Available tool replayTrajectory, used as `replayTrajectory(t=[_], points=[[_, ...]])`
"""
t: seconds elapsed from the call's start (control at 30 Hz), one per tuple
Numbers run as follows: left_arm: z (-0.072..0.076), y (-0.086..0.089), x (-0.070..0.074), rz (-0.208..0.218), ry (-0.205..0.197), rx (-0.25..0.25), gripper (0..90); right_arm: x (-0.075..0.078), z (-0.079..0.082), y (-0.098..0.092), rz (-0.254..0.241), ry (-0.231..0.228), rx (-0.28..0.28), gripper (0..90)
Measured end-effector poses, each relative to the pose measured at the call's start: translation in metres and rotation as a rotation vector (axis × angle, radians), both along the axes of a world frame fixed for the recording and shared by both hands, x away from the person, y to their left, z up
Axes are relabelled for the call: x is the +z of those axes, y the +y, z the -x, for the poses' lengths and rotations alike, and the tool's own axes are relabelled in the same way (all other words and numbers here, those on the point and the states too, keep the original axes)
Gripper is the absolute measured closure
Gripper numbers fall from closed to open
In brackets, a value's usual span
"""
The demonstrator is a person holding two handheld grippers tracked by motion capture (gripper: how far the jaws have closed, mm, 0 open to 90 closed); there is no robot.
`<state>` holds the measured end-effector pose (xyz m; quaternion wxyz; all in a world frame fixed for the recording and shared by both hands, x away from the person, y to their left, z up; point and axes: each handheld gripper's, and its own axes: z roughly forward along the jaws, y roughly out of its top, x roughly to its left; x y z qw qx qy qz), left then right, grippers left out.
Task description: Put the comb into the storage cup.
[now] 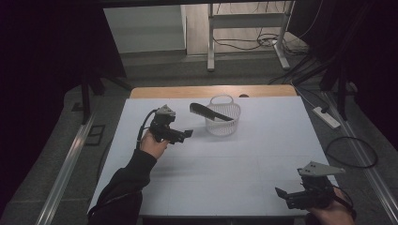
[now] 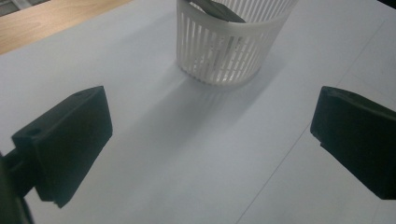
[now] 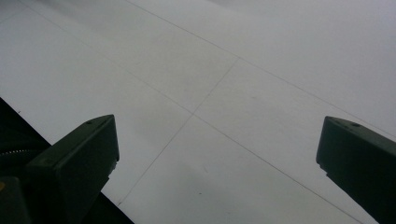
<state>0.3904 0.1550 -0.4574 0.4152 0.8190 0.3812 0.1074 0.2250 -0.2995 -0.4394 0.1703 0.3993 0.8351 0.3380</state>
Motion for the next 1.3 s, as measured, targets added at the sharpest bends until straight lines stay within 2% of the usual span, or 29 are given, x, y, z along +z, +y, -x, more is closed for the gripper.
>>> replayTrajectory(t=[0.63,1.3], points=[[0.019,0.012,0.007,0.013,-0.005,0.014,0.0,0.000,0.000,0.001,0.007,0.000,0.003,0.0],[0.042,0.025,0.007,0.023,-0.005,0.035,0.0,0.000,0.000,0.002,0.014,0.001,0.000,0.0]])
